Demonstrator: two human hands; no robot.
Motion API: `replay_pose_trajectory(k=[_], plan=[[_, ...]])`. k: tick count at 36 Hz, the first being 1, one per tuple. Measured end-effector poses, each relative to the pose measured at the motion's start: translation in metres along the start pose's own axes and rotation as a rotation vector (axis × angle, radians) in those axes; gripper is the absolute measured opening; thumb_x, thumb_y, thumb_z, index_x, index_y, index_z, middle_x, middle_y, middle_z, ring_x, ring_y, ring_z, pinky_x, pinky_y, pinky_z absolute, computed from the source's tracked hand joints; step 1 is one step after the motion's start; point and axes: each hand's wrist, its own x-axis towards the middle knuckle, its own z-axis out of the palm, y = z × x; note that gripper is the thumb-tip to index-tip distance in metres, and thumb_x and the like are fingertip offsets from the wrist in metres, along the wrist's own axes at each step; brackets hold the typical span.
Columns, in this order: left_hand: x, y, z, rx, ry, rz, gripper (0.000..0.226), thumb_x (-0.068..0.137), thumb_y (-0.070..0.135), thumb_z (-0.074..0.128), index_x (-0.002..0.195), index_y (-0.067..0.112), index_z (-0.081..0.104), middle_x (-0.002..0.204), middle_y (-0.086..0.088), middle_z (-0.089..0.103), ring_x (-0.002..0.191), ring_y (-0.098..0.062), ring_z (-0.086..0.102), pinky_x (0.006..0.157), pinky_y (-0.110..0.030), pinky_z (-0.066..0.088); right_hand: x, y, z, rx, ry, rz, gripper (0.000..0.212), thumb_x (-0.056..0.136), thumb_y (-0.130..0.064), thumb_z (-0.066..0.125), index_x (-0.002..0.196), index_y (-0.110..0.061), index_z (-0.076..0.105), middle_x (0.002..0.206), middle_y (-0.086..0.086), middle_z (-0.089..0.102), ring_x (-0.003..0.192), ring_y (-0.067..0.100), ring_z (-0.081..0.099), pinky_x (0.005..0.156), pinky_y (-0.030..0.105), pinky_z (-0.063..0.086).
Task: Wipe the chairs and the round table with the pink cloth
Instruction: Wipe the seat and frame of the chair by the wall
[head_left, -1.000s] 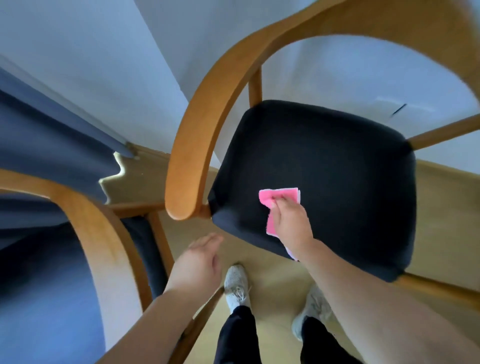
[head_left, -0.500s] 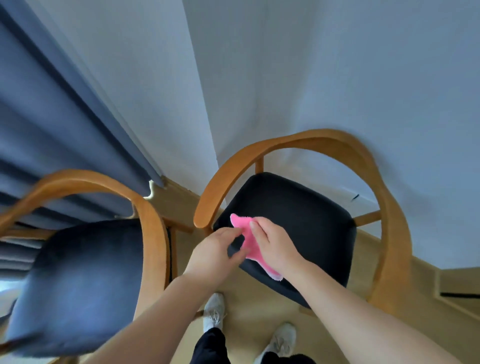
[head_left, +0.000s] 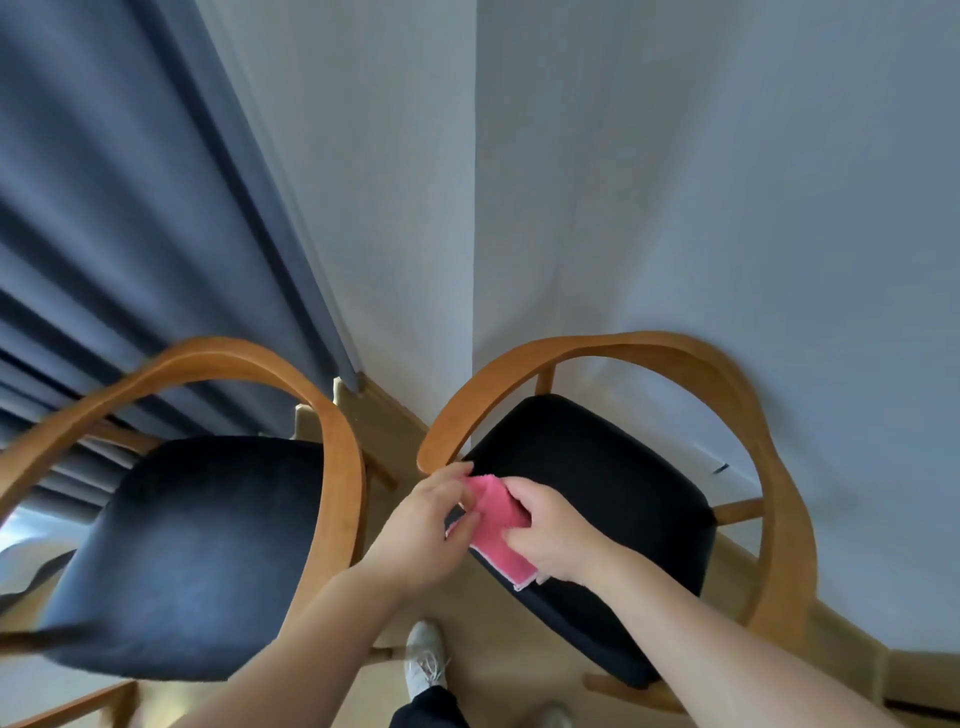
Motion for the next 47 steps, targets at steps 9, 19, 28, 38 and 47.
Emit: replay_pose_trajectory(k=[9,19,28,38,47], plan=[[0.026,-0.054,-0.028,-0.006,-0.033,-0.038,0.003,0.093,0.028,0.054,0.091,0.028,0.056,0.089,0.015,0.057,0.082,-0.003,0.055,0.072,-0.024,0.049,0.047,-0.009,0.011,-0.171,0.071,0.025,0.022,0.095,-0.027,0.058,0.117,-0.031,0.058,0.105,-0.015,0.066,0.095,-0.001,0.063,0.078,0.022,0.055],[0.072,-0.100,-0.039,-0.030,-0.010,-0.191,0.013,0.093,0.024,0.052,0.087,0.034,0.048,0.082,0.016,0.054,0.072,0.003,0.053,0.056,-0.010,0.036,0.107,-0.014,0.012,-0.250,0.177,0.044,0.023,0.095,-0.014,0.057,0.106,-0.032,0.047,0.104,-0.016,0.052,0.091,0.002,0.058,0.072,0.015,0.048],[0.127,-0.142,-0.021,-0.080,0.070,-0.402,0.018,0.089,0.016,0.058,0.105,0.024,0.055,0.096,0.010,0.059,0.084,-0.003,0.056,0.073,-0.018,0.047,0.205,0.023,-0.001,-0.354,0.150,0.022,0.014,0.097,-0.007,0.052,0.104,-0.018,0.058,0.114,-0.005,0.050,0.091,0.006,0.057,0.089,0.021,0.047],[0.123,-0.164,0.004,-0.005,0.121,-0.451,0.018,0.090,0.012,0.053,0.105,0.019,0.061,0.098,0.010,0.055,0.083,-0.004,0.052,0.066,-0.003,0.035,0.267,0.073,-0.026,-1.075,-0.164,-0.471,0.049,0.094,-0.025,0.059,0.138,-0.008,0.043,0.149,0.014,0.034,0.138,0.031,0.030,0.113,0.043,0.030],[0.123,-0.173,0.013,0.054,0.132,-0.526,0.025,0.091,0.008,0.050,0.112,0.015,0.062,0.108,0.004,0.061,0.089,-0.003,0.052,0.077,-0.015,0.039,0.292,0.088,-0.008,-1.329,-0.419,-0.783,0.052,0.104,-0.040,0.023,0.146,-0.011,0.034,0.153,0.012,0.034,0.145,0.031,0.022,0.121,0.044,0.002]])
